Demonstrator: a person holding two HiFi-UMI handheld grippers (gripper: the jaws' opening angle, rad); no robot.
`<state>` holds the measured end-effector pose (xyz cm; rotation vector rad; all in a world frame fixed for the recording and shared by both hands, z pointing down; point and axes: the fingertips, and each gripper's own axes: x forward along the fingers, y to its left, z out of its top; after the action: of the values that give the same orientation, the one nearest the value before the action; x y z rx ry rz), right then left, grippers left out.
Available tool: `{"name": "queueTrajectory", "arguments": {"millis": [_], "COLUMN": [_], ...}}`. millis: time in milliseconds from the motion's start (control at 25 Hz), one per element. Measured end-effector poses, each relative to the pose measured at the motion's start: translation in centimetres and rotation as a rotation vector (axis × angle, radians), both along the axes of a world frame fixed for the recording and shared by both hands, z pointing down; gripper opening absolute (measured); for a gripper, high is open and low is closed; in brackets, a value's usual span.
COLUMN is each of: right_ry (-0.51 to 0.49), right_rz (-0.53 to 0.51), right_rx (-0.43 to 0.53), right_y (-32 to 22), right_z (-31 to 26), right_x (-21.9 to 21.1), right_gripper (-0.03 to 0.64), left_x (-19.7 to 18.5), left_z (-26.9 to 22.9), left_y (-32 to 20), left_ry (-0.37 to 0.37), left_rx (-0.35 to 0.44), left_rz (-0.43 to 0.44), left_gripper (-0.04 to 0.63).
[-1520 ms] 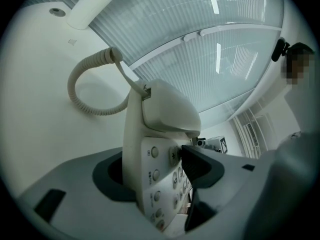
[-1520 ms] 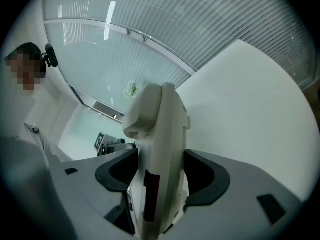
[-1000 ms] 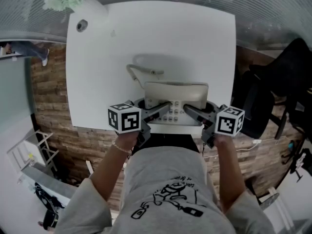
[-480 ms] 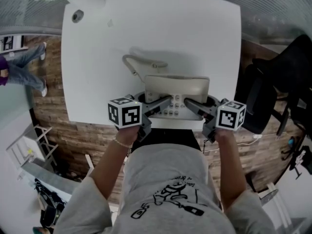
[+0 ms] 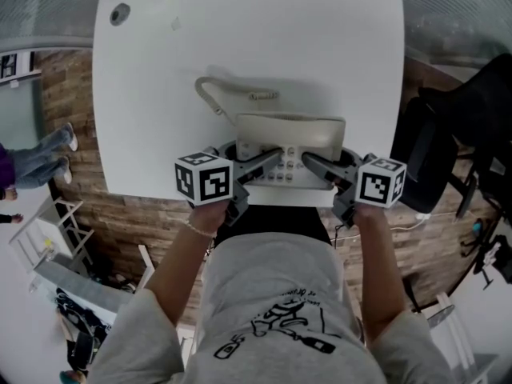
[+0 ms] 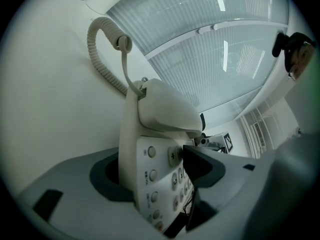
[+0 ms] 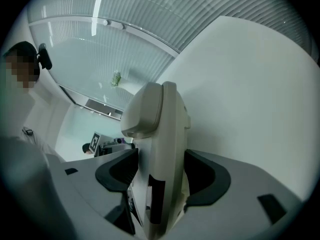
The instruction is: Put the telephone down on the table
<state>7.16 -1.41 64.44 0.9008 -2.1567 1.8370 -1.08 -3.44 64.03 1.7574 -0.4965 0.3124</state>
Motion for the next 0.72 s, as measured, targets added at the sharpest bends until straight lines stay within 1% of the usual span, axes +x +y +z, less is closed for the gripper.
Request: {"name": "queueTrajectory", "arguments": {"millis": [400, 520, 720], "right_ry": [-0.001, 0.013, 0.031], "right_rz": [0.007, 0.011, 0.015], "right_rx": [-0.008, -0.007, 0.009], "right_y": [-0.03, 0.02, -0.24], "right_z": [0.56, 0.64, 0.43], "right_x": [-0.38, -0.21, -0.11], "right_gripper": [0.296, 0.298, 0.298], "left_x": [-0.16, -0.09, 0.02], "left_z": [0.76, 0.7, 0.74], "left_y": [0.1, 0.03, 0.07], "left_ry": [-0.018, -0.04, -0.078], "left_rx": [0.011, 0.031, 0.043], "left_rz": [-0.008, -0.006, -0.008], "left_gripper": [0.299, 0.31, 0.322]}}
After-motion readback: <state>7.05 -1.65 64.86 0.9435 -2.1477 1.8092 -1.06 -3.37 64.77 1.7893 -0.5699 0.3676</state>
